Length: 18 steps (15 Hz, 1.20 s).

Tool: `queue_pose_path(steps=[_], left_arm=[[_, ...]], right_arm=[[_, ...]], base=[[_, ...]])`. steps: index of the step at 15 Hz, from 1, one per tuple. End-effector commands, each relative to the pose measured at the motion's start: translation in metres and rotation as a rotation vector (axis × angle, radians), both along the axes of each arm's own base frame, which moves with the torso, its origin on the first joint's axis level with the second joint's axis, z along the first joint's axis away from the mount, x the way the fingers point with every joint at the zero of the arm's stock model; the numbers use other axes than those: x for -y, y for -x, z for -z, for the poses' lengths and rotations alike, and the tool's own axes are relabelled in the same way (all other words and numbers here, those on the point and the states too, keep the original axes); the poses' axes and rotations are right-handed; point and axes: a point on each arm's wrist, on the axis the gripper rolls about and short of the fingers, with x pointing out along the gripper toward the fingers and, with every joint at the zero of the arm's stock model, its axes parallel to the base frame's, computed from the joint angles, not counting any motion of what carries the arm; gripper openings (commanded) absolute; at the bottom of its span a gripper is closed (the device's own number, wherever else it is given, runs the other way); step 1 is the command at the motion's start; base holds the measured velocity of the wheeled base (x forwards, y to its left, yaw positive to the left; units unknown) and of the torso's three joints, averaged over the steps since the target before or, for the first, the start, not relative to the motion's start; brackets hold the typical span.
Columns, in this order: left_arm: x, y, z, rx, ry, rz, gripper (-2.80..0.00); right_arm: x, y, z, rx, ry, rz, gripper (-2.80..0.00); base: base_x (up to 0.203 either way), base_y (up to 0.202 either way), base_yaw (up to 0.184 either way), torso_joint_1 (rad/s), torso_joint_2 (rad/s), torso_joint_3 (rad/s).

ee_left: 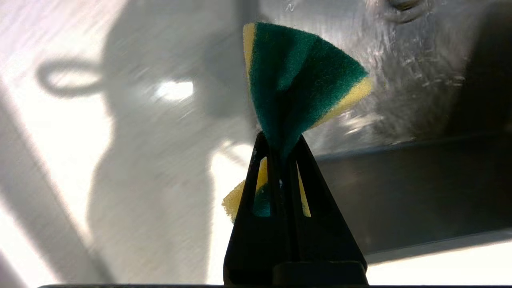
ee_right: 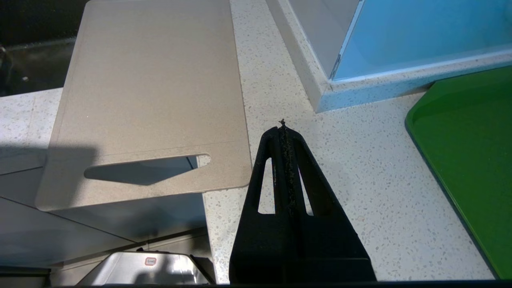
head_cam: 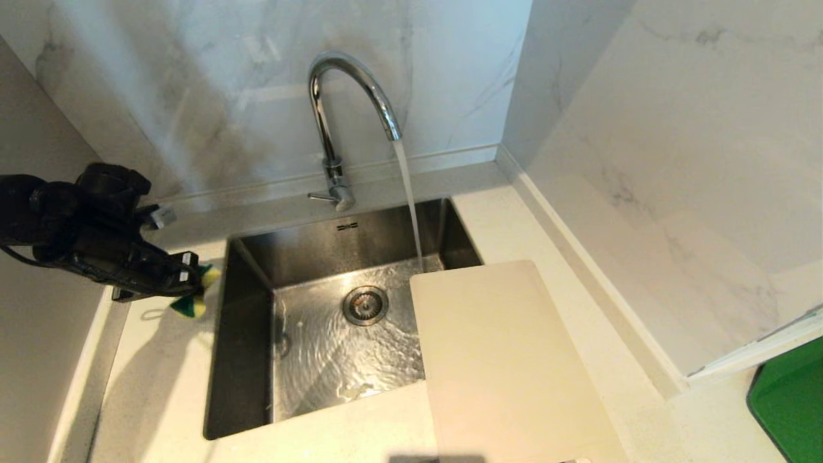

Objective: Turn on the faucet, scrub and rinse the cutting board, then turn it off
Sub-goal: Put down the cleaning cloth

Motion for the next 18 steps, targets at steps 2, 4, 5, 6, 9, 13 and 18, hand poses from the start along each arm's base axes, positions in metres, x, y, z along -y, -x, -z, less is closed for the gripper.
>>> queue_pose_path(steps=[2, 4, 5, 6, 9, 13, 18], left_arm=[[-0.022, 0.009, 0.018, -0.075, -0.001, -0.059, -2.80], [-0.024, 0.014, 0.032, -0.128, 0.006, -0.063, -2.80], [-0.024, 0.016, 0.039, -0.156, 0.009, -0.064, -2.80], [-0.025, 0.016, 0.044, -0.167, 0.011, -0.067, -2.80], [-0.029, 0.016, 0.056, -0.171, 0.020, -0.078, -2.80], [-0.034, 0.017, 0.070, -0.215, 0.025, -0.090, -2.80], [-0.033, 0.020, 0.074, -0.205, 0.028, -0.089, -2.80]], right_arm=[[0.000, 0.000, 0.000, -0.002, 0.000, -0.001, -2.80], [0.000, 0.000, 0.000, -0.002, -0.001, -0.001, -2.80], [0.000, 0.000, 0.000, -0.003, -0.001, 0.000, -2.80], [0.000, 0.000, 0.000, -0.002, -0.001, -0.001, -2.80], [0.000, 0.000, 0.000, -0.002, -0.001, -0.001, -2.80], [0.000, 0.000, 0.000, -0.002, -0.001, 0.000, -2.80], [0.000, 0.000, 0.000, -0.002, -0.001, 0.000, -2.80]], base=[[0.000, 0.000, 0.000, 0.000, 0.00, 0.000], [0.000, 0.000, 0.000, 0.000, 0.00, 0.000], [0.000, 0.000, 0.000, 0.000, 0.00, 0.000], [0.000, 0.000, 0.000, 0.000, 0.00, 0.000], [0.000, 0.000, 0.000, 0.000, 0.00, 0.000], [0.000, 0.000, 0.000, 0.000, 0.00, 0.000], [0.000, 0.000, 0.000, 0.000, 0.00, 0.000]])
